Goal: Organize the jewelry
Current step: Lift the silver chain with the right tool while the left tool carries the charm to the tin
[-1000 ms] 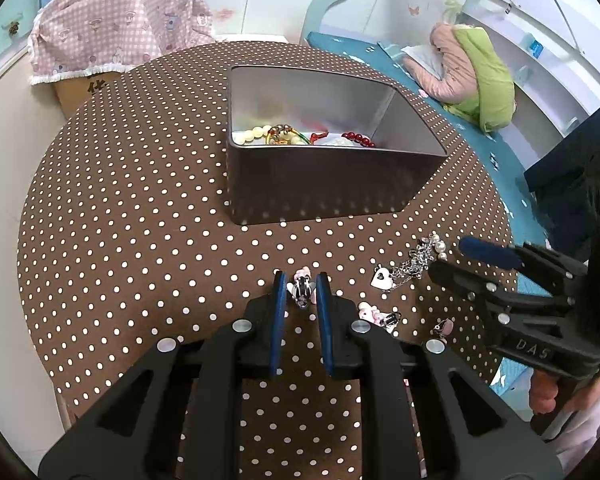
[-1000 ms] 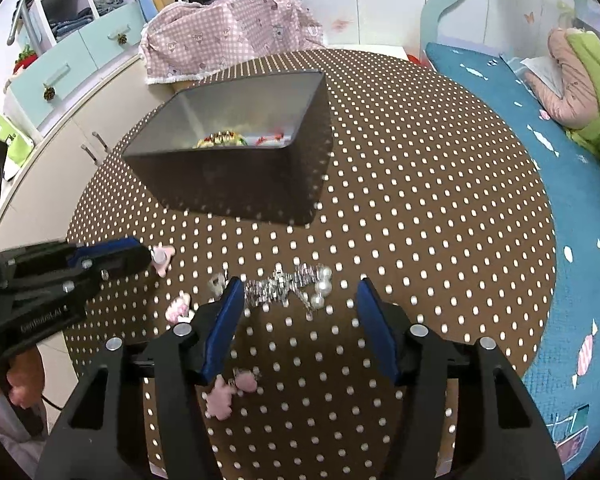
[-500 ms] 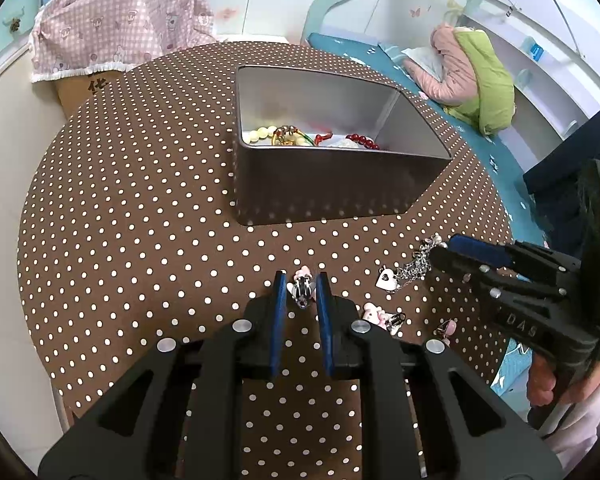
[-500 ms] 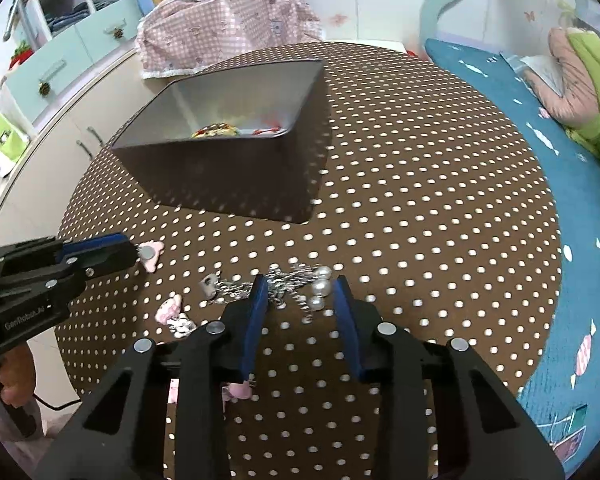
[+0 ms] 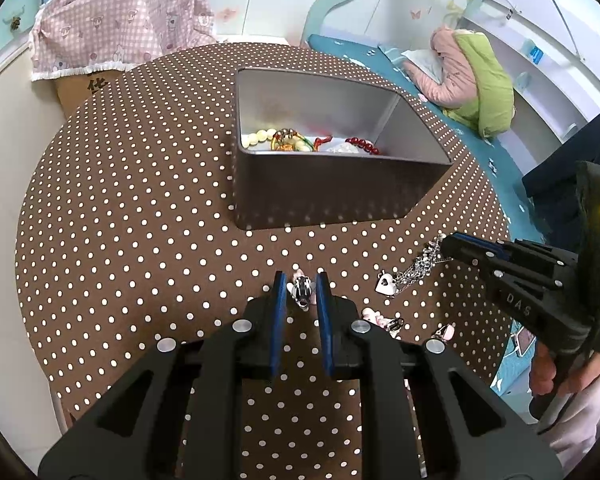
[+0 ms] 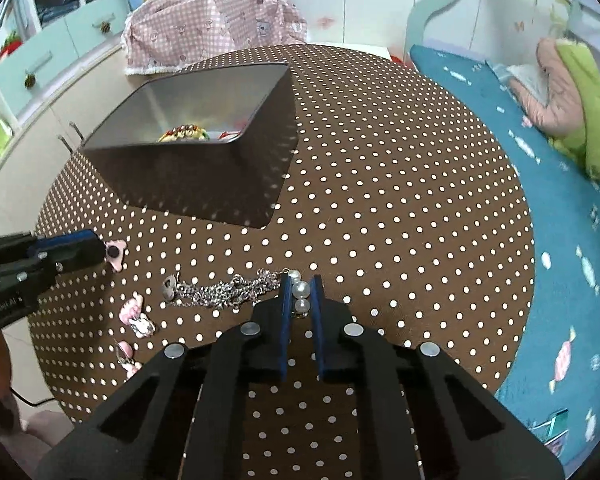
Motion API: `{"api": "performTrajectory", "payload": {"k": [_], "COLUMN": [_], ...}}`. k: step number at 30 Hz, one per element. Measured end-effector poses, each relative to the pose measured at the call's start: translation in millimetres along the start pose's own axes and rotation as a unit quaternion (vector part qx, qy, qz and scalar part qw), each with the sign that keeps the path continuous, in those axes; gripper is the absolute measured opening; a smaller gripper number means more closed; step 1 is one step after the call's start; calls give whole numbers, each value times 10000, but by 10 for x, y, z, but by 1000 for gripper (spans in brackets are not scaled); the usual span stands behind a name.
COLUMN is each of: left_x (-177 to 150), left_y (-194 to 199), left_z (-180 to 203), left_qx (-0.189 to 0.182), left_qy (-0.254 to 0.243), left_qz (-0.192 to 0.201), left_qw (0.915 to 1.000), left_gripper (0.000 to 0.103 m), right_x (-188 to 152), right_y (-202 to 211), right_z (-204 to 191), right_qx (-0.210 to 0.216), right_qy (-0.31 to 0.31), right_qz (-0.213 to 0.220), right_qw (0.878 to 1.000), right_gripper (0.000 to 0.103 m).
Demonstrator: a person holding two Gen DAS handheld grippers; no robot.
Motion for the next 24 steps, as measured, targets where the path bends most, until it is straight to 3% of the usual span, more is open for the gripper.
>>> {"api": "performTrajectory", "payload": {"k": [7, 24], "left_x": [142, 407], "left_y": [155, 566], "left_z": [-6, 167], "left_qx": [-2, -28], "left_qy": [-67, -397], "left_qz": [241, 868], "left_qw": [9997, 9954], "left_gripper": [15, 15], "right_x": [240, 646], "right_y": [330, 1141], "right_z": [72, 46], "right_qx": [292, 508], "right_qy": [-141, 120], "right_qz": [521, 1805], "right_qw": [9981, 9822], "right_gripper": [8, 8]}}
Point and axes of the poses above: each gripper's, at about its wrist camera, not at the fingertips, and y roughly against the way its jaws point, z to its right, x to its top, the point moved 2 cm from there along -y, roughly the way its jaws point, and after that the axes turned 9 degrees about -x, right-handed, at the moved point
